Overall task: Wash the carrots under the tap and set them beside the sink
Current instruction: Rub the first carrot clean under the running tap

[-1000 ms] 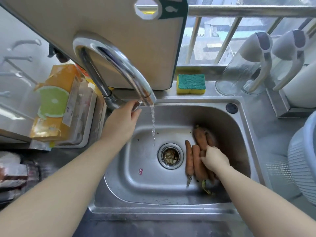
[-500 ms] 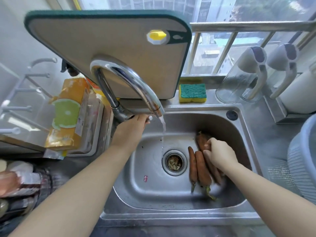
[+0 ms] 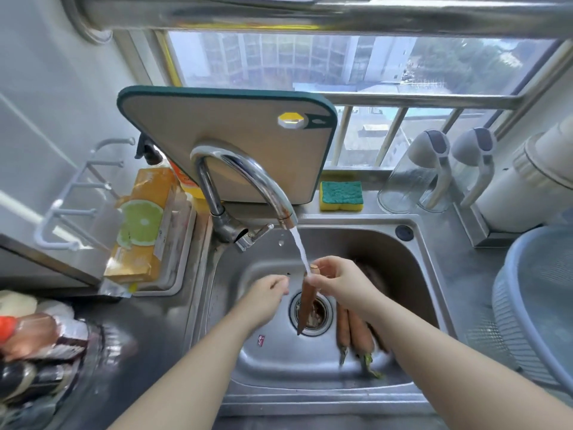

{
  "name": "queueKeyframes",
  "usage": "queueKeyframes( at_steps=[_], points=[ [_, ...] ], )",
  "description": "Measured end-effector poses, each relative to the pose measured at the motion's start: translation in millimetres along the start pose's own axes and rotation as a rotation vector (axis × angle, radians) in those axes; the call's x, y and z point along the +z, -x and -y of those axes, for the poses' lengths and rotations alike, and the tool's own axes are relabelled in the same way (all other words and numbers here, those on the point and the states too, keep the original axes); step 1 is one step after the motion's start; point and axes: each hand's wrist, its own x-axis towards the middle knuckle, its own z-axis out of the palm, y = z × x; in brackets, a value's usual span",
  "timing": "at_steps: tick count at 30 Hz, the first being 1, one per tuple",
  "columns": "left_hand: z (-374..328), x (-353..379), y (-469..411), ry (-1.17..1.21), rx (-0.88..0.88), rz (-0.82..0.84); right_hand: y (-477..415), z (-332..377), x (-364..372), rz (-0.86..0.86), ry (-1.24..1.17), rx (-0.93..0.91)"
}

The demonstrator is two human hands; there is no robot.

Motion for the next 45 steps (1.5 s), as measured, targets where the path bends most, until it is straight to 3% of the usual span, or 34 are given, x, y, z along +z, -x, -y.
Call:
queueKeyframes(
  at_steps=[3,7,15,19,21,26,29,36,40,45],
  points=[
    [-13.3,15.6,8.3,0.172,0.0,0.111,1.7,8.5,9.9,0.06,-0.133,-0.01],
    [-23.3,26.3,13.7,0.544,-0.127,0.147,5.5,11.2,14.9,0.092,-0.225,-0.03],
    [-25.3,28.4,23.0,0.111,0.101,0.077,1.7,17.7,41.2,-0.089,-0.416,0.147],
    [-19.3,22.9,26.8,0.006,0.174,0.078,-4.7,28.8,48.5,-0.115,-0.833,0.331],
    [-16.9,18.0,27.1,-0.03,0.204,0.032,-1.9,32.3,45.2,-0.04,-0.903,0.314],
    [-19.9,9.7,26.7,-0.051,0.275,-0.053,17.4,30.6,28.7,0.162,-0.729,0.077],
    [-25.4,10.6,23.4,-0.029,0.26,-0.005,18.5,22.7,19.0,0.225,-0.692,0.038],
    [-33.5,4.0,13.2,0.503,-0.194,0.324,21.7,11.7,8.4,0.328,-0.669,0.0],
    [-35.2,-0.1,16.9,0.635,-0.272,0.41,20.2,6.9,16.5,0.245,-0.596,-0.08],
    [-35.8,9.0,19.5,0.676,-0.095,0.319,9.9,18.8,33.0,-0.014,-0.561,0.047]
  ],
)
